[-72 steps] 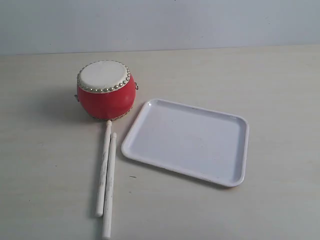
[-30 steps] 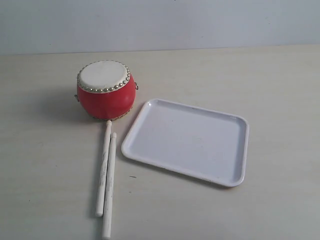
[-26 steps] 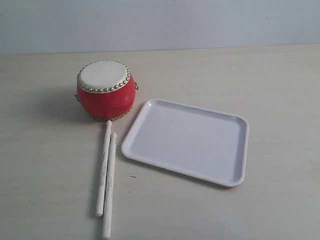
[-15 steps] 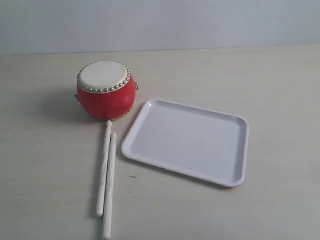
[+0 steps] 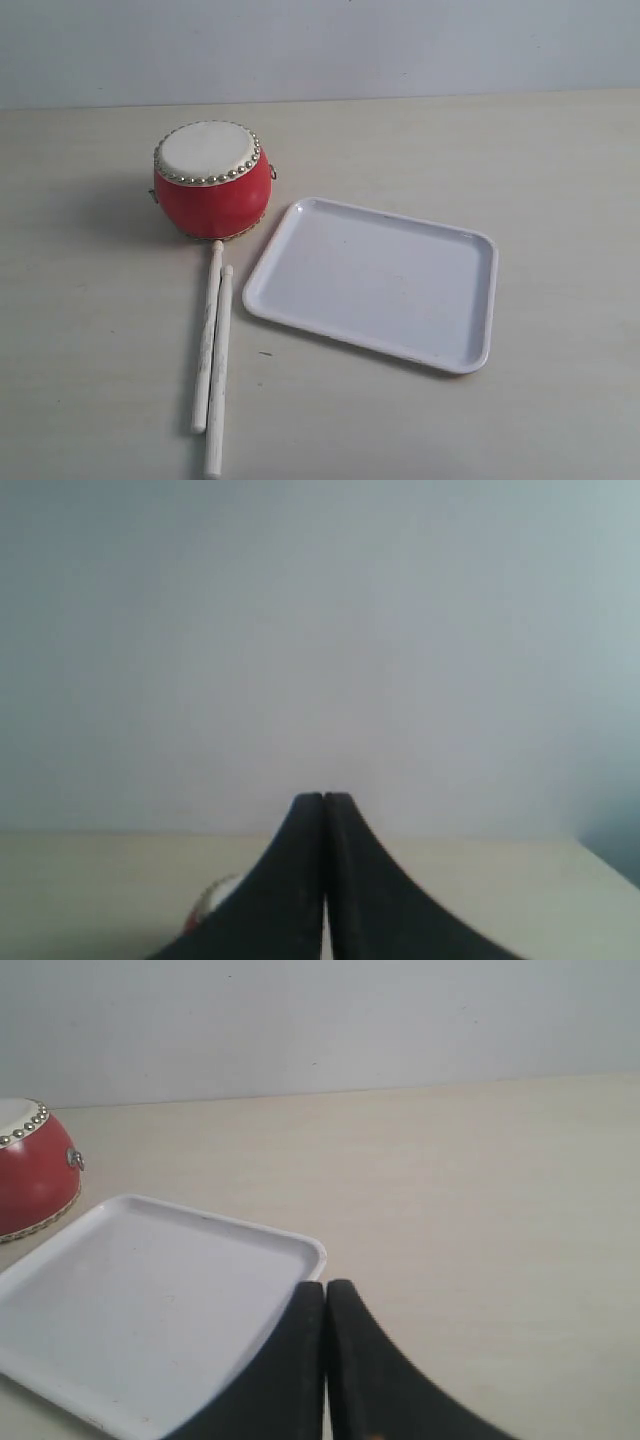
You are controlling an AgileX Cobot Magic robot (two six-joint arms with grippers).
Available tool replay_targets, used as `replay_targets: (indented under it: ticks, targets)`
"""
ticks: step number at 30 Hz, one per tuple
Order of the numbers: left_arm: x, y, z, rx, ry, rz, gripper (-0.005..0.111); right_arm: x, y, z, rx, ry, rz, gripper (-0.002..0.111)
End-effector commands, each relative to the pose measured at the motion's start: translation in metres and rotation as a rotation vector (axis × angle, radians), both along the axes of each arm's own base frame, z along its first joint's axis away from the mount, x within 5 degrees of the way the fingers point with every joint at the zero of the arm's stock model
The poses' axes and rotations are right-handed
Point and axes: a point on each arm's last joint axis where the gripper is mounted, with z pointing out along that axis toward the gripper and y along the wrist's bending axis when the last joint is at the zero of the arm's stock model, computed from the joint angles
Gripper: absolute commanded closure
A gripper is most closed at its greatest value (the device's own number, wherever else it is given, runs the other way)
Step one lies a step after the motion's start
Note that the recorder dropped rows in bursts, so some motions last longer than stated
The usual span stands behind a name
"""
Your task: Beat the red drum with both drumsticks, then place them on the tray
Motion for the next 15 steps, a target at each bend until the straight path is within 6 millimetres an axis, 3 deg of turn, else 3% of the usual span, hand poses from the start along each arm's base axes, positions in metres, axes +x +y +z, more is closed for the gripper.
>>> replay_targets:
  ticks: [1, 4, 9, 15]
  targets:
    - [0.032, -0.015, 0.006, 0.056, 0.233, -0.146, 0.107, 0.0, 0.0, -0.001, -0.001, -0.005, 0.001, 0.108]
    - [0.055, -0.026, 0.004, 0.081, 0.377, -0.257, 0.107, 0.0, 0.0, -0.001, -0.001, 0.0, 0.001, 0.108]
    - [0.082, -0.037, -0.02, 0.13, 0.573, -0.372, 0.107, 0.0, 0.0, -0.002, -0.001, 0.002, 0.002, 0.108]
    - [0.102, -0.034, -0.047, 0.28, 0.647, -0.21, 0.107, 0.0, 0.0, -0.002, -0.001, 0.002, 0.002, 0.108]
